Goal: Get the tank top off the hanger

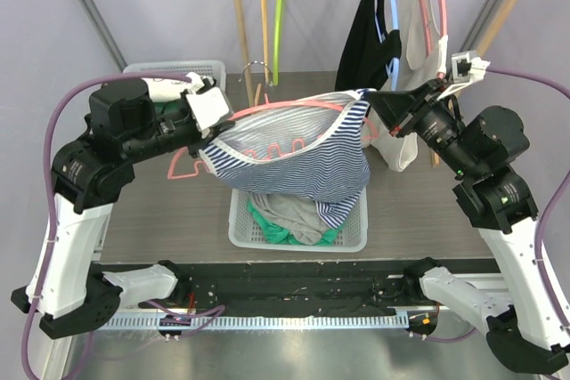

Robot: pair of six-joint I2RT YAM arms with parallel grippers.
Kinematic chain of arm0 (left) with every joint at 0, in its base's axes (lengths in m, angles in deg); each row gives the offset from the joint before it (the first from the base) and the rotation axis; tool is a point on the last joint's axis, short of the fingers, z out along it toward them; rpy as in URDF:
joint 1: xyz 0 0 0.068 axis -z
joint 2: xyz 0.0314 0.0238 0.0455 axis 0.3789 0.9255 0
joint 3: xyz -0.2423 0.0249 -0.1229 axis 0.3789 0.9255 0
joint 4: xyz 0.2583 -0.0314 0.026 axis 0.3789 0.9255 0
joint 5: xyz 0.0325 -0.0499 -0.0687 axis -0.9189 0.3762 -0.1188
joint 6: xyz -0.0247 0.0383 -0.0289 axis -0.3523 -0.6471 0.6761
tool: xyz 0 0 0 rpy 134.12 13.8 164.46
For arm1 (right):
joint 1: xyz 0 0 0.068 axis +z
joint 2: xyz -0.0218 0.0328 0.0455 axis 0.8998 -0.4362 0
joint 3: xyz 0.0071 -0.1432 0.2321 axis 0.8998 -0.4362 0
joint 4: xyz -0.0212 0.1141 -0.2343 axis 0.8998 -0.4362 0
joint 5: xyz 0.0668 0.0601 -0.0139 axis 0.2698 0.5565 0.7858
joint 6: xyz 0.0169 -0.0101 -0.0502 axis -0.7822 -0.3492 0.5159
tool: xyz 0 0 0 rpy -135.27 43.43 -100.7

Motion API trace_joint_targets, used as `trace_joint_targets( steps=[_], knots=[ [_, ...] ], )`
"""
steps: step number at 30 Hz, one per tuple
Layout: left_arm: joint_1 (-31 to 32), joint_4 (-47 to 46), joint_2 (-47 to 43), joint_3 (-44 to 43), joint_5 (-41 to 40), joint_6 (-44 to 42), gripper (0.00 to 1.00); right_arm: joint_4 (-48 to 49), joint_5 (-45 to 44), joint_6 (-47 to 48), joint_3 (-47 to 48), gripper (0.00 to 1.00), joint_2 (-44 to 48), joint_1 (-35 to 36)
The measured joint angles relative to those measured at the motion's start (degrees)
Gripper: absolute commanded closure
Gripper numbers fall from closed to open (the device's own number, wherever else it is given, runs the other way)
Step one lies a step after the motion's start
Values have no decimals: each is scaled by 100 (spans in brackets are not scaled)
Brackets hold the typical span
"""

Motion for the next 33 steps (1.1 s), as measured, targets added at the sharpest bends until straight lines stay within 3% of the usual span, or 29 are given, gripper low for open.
trace_joint_targets(
  steps=[14,33],
  knots=[
    [46,11,-173,55,-57,-153,94,-1128,-1685,-13,-299,99,-162,103],
    [186,9,83,24,57,-251,94,-1943,-1919,-87,-1366,99,1432,140]
  ],
)
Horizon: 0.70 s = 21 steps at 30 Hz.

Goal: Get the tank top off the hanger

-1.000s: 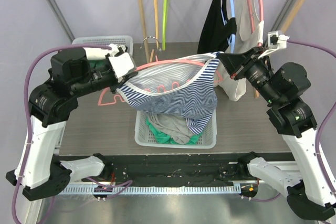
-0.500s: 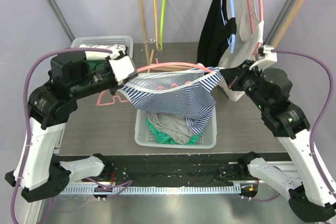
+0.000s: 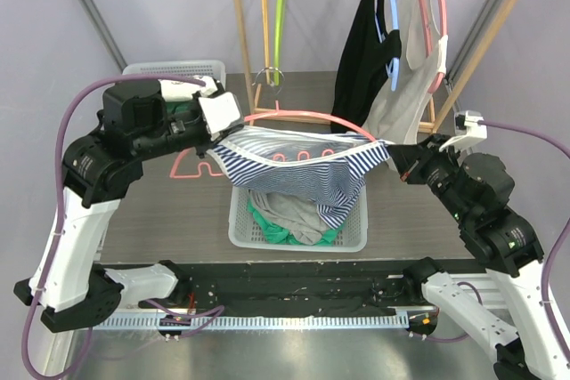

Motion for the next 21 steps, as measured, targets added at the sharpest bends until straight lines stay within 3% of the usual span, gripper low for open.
trace_joint_targets(
  steps=[21],
  knots=[
    [114,-321,254,-197,-1036,96,95,315,505,-426,-1036,99,826,-2]
  ],
)
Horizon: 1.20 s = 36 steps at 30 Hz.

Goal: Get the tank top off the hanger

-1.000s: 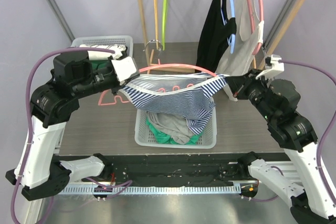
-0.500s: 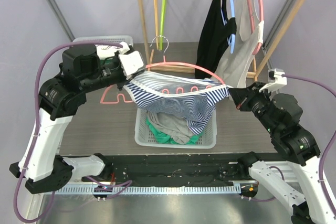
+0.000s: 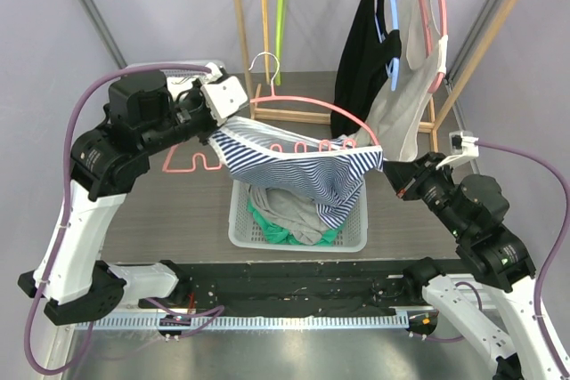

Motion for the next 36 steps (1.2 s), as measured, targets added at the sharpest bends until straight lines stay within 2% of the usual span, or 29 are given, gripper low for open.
trace_joint_targets(
  steps=[3,6,9,10,12,13,14,17,23,29,36],
  knots=[
    [11,-105,-2,37,-166,-144,95,72,133,-31,-76,99,114,0],
    [-2,-824,-22,240,-647,-186,95,28,348,-31,-109,99,175,0],
    [-2,-1078,-50,391,-763,-282,96,116,490,-61,-166,99,149,-13],
    [-2,-1147,-66,439,-826,-321,96,164,590,-83,-201,89,122,-24],
    [0,-1274,-103,531,-909,-511,95,225,728,-116,-238,77,31,-33],
    [24,-1401,-173,669,-942,-651,94,245,789,-107,-238,58,-57,-39],
    [44,-1491,-267,807,-994,-826,94,175,780,-44,-199,50,-162,-59],
    [101,-1908,-833,1471,-1200,-1552,93,-240,717,236,52,35,-501,-173],
    [221,-2549,-1864,2516,-890,-2699,92,-754,903,1080,1558,30,-1128,-181],
    [306,-2798,-1961,2719,-271,-2844,94,-562,1309,1867,2717,30,-1305,-181],
    [337,-2778,-1845,2793,553,-2651,93,-323,2551,2553,4116,20,-1961,-181]
  ],
)
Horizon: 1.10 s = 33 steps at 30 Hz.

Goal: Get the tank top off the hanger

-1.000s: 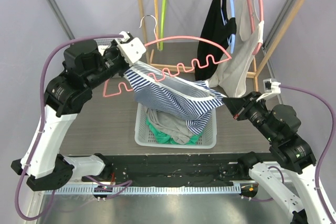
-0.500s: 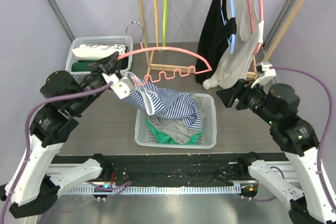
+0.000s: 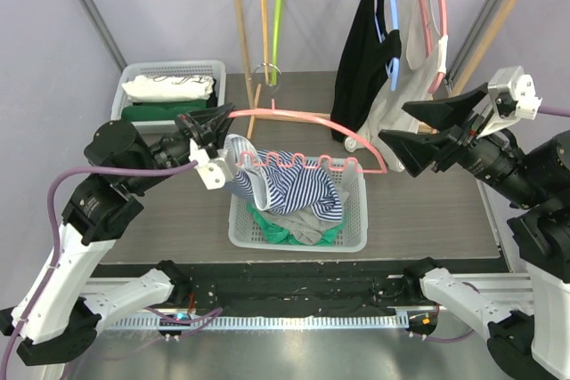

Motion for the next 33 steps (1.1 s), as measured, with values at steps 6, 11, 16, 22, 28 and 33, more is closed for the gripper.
trace_joint_targets(
  steps=[6,11,16,22,28,33],
  knots=[
    [4,-9,-164,190,686,31,95,-39,1032,227,138,13,-400,0],
    [4,-46,-234,216,918,31,96,-157,1768,343,-74,14,-623,0],
    [4,-63,-234,216,984,26,97,-173,2225,326,-221,14,-715,0],
    [4,-107,-197,214,999,2,97,-76,2704,201,-634,20,-651,0],
    [9,-142,-39,214,1032,-13,97,-15,2861,63,-970,42,-636,0],
    [35,-149,76,214,977,-24,84,-7,2859,-55,-1032,99,-575,0]
  ],
)
